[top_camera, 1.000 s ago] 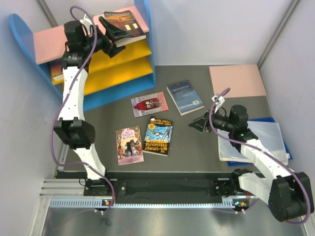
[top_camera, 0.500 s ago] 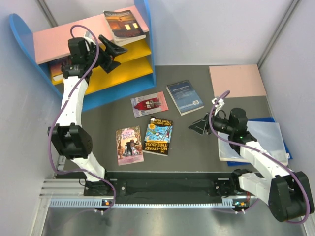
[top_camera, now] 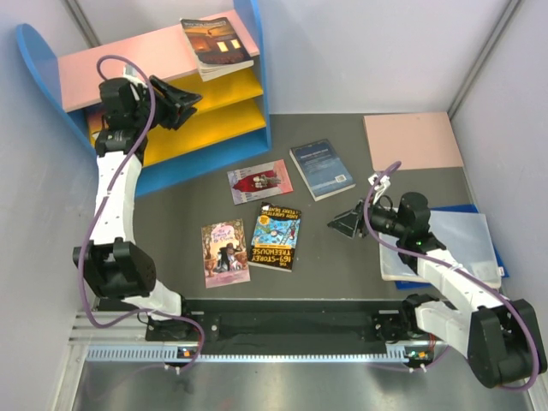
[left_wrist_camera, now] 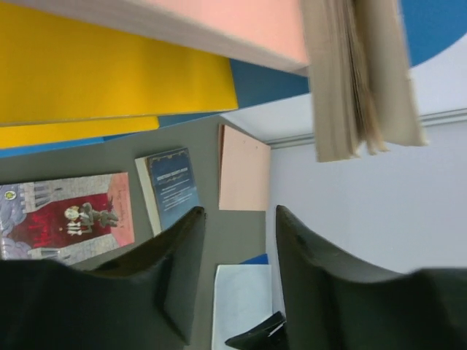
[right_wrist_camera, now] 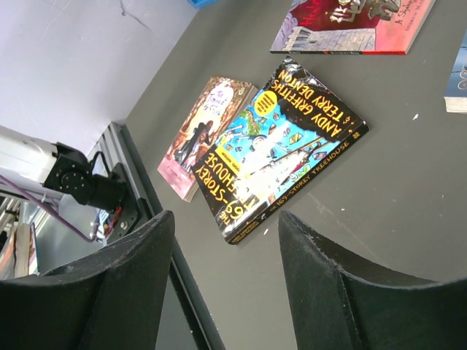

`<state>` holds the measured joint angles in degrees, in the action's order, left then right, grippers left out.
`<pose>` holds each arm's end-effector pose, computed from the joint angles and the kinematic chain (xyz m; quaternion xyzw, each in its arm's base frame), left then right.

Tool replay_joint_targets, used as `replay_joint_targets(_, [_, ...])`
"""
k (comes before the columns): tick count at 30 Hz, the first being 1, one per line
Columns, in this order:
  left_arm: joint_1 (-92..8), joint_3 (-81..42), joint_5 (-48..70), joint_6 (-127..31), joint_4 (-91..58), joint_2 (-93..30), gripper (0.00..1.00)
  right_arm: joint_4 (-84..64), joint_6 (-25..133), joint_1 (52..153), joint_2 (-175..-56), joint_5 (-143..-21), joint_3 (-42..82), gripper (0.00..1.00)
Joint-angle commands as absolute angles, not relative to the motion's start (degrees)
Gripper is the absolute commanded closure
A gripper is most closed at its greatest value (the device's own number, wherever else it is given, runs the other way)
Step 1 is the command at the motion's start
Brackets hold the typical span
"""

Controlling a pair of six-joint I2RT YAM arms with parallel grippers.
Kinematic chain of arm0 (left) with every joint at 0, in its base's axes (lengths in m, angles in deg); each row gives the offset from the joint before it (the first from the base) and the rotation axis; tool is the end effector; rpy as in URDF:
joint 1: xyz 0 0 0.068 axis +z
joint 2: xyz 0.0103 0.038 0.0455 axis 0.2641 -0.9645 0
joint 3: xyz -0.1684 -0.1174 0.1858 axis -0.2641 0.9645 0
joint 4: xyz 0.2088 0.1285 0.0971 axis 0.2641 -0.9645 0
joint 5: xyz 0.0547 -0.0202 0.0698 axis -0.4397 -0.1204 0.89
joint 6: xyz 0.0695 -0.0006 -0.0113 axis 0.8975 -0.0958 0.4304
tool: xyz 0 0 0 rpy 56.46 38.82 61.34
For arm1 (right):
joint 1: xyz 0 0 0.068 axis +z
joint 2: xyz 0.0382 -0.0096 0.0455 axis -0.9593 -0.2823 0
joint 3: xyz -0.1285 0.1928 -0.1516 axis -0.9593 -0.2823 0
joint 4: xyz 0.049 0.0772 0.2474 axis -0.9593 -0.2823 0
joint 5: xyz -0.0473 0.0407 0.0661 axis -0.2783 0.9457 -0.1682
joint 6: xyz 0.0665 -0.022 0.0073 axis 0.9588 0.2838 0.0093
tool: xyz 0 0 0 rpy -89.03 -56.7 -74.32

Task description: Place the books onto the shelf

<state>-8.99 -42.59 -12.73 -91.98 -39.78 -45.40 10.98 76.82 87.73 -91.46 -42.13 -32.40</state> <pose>0.3757 0.0110 0.4343 -0.2503 0.7419 -0.4416 0.4380 0.2060 0.0955 0.2249 -0.1491 0.7451 0.5045 0.4100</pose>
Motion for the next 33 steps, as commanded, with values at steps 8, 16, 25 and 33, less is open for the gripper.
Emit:
replay_joint_targets(8, [-8.5,-44.5,-12.2,-84.7,-33.5,-39.7,0.97,15.8,77.2,88.5,-91.6,-41.3,-32.3,0.41])
replay_joint_targets(16, [-8.5,-46.8,-7.0,-80.8,-32.7,-40.7,1.00,14.9,77.0,88.5,-91.3,-41.3,-32.0,0.41])
replay_joint_targets(25, [-8.6,-49.6,-7.6,-84.9,-27.0,-44.4,1.00,13.6,76.8,88.6,-90.1,-41.5,-32.3,0.41])
replay_joint_targets(33, [-8.9,-58.1,-8.1,-86.0,-27.0,-52.0,1.00,12.3,76.5,88.5,-89.1,-41.4,-32.4,0.41])
